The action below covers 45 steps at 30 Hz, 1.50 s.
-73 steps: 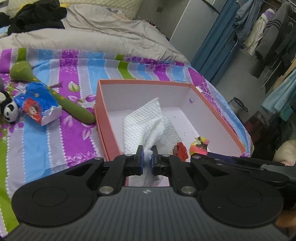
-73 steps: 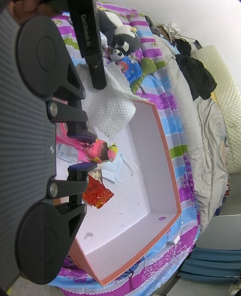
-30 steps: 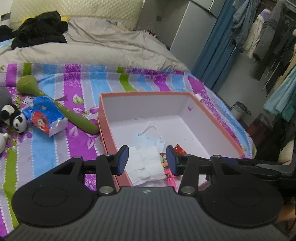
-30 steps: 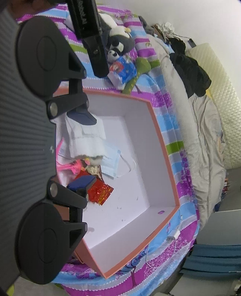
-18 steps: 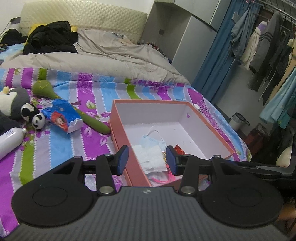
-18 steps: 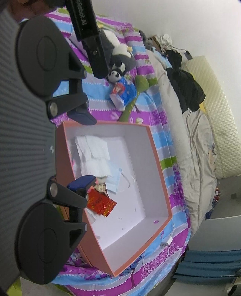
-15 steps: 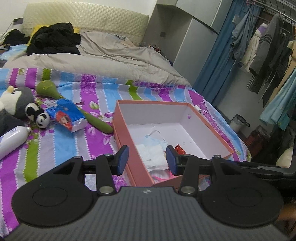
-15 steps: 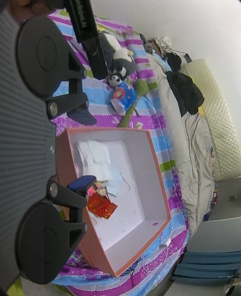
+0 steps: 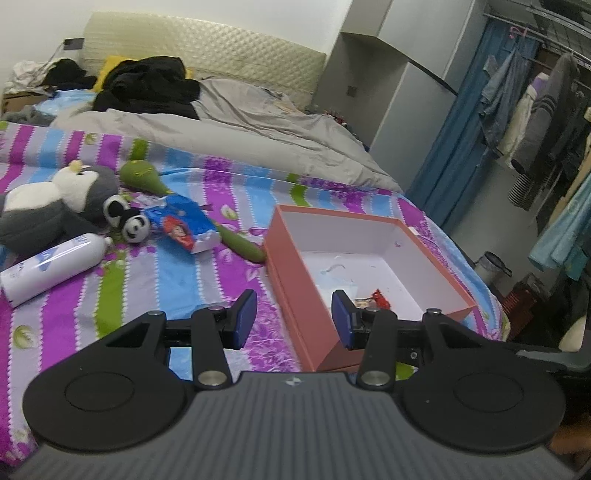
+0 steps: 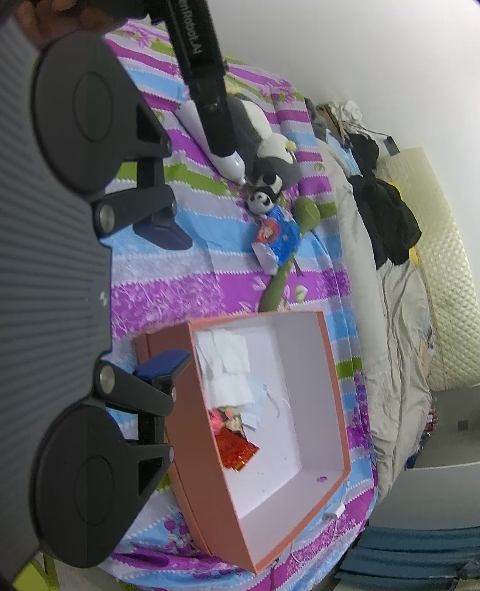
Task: Organize soft objects
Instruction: 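Withdraw both grippers from the box back toward the item pile, then reach to the blue cartoon snack packet and grasp it with the right gripper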
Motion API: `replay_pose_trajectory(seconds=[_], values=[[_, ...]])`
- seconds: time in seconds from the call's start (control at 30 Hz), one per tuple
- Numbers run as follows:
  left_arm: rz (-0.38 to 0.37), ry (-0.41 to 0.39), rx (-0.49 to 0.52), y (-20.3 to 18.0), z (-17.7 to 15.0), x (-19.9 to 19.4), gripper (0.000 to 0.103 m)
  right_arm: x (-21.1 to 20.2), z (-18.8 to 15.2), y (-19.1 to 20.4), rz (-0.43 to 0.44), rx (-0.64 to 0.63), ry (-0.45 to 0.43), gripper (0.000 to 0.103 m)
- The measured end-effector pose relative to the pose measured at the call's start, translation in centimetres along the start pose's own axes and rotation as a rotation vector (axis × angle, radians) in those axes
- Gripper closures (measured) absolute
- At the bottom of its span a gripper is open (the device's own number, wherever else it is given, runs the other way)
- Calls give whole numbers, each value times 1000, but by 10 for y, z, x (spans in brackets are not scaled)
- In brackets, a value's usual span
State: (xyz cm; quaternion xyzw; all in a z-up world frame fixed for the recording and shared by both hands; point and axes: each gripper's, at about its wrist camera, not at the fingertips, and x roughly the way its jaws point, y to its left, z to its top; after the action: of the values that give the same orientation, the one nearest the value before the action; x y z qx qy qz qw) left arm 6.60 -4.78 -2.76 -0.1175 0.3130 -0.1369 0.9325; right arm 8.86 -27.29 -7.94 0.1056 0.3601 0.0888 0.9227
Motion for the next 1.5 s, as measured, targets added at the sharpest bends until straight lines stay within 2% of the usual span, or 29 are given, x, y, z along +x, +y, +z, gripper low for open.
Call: replay_pose_trajectory(seconds=[0.23,0.37,0.6,0.73,0.93,1.5], values=[[51,-8,-11,18,-17,-18,52,-4,-15,16,29,-30,-14,40],[81,-16,-30,28,-27,-27,52,-8,-21,28,74,-90,-29,40],[121,-24,-74,48,-30,-27,52,0,-27,44,105,-131,-10,40],[128,-19,-95,55,-31,-19,52,8,-32,51,133,-142,-3,41],[145,-11,-117,63,-31,-5,52,20,-32,54,120,-163,6,40],[201,3,-172,111,-4,47,48,72,-3,61,87,-206,41,41]])
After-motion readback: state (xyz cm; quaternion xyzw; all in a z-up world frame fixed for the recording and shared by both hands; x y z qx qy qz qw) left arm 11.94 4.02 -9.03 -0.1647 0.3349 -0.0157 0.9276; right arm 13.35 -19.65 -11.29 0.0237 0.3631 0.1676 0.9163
